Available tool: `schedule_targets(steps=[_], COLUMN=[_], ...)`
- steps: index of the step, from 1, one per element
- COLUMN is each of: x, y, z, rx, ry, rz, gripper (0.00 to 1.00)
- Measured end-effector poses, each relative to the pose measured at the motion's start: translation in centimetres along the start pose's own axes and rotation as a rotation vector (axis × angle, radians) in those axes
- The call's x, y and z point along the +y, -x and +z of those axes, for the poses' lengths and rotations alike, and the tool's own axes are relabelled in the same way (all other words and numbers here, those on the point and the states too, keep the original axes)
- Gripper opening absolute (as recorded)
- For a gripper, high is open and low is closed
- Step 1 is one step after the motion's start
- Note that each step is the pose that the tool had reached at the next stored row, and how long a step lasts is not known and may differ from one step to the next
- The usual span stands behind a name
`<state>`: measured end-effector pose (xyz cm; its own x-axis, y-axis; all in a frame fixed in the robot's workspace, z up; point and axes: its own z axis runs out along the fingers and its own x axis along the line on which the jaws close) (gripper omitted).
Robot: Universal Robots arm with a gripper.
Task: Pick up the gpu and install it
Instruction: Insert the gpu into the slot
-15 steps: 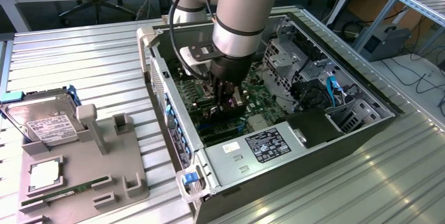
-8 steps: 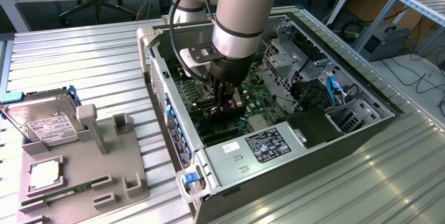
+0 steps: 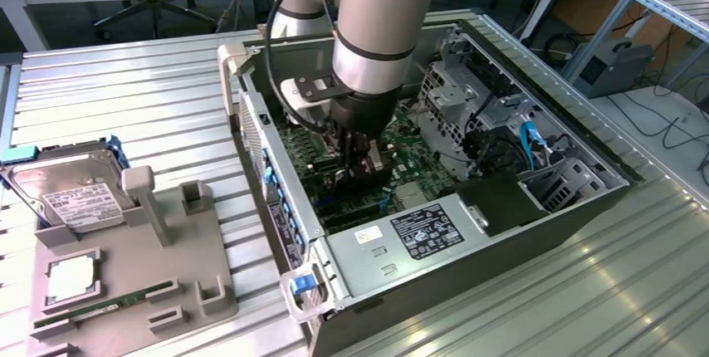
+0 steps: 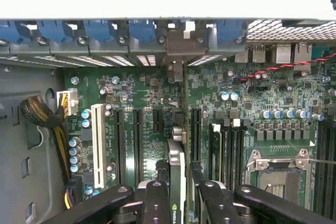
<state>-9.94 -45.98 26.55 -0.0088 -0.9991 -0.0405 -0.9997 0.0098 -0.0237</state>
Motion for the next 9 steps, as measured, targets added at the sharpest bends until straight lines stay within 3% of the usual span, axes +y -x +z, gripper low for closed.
schedule_targets(steps=[6,9], x=[0.38,0.42], y=[-0.12,-0.12], z=[-0.01,-0.08], rx=[-0.0003,-0.0006], ry=[-0.0134,-0.0166], rz=[0.000,-0.001], gripper=[0.26,0.26])
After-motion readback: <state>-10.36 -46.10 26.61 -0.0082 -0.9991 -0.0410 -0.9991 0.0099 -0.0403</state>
